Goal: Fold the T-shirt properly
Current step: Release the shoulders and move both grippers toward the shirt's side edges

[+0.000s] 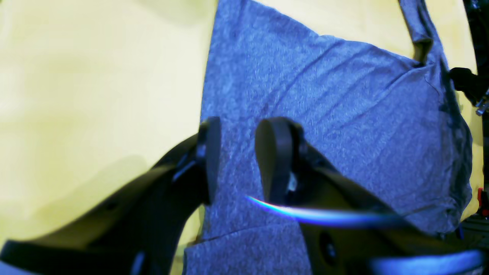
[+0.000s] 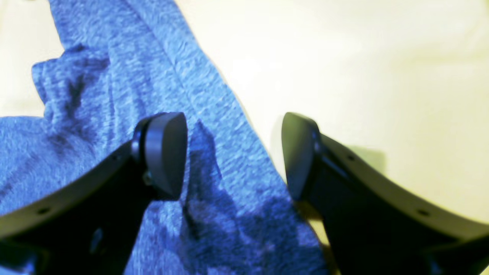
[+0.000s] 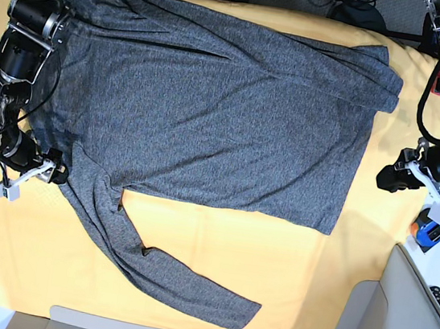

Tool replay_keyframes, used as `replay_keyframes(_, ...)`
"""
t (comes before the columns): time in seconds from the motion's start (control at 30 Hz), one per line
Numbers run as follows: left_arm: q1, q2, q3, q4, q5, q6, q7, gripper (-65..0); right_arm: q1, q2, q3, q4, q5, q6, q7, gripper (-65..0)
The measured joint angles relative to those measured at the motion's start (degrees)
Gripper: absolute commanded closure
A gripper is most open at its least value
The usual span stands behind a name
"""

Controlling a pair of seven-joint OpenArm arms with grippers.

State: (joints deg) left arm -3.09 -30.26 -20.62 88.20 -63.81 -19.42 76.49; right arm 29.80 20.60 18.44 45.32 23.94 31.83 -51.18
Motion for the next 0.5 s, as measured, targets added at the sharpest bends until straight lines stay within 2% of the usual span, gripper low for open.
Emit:
replay_keyframes(0.23, 0.04, 1.20, -0.11, 0.00, 0.07, 0.20, 0.02, -19.2, -3.58, -1.29, -0.11, 4.13, 0.52, 0.85, 0.90, -38.5)
replay_keyframes(0.33, 0.04, 1.05, -0.11, 0.00, 0.07, 0.17, 0.02, -19.2, -5.16, -1.60, -3.82, 7.39, -0.15, 0.44, 1.01, -37.4)
replay_keyframes(0.4, 0.04, 1.11, -0.11, 0.00, 0.20, 0.37, 0.04, -19.2, -5.35, -1.73, -5.84, 8.26, -0.24, 0.26, 0.81, -31.6)
replay_keyframes(0.5, -0.28, 1.05, -0.15, -0.37, 0.00, 0.37, 0.04, -19.2, -5.92, -2.21, -6.64, 8.35, 0.02, 0.09, 1.75, -14.8)
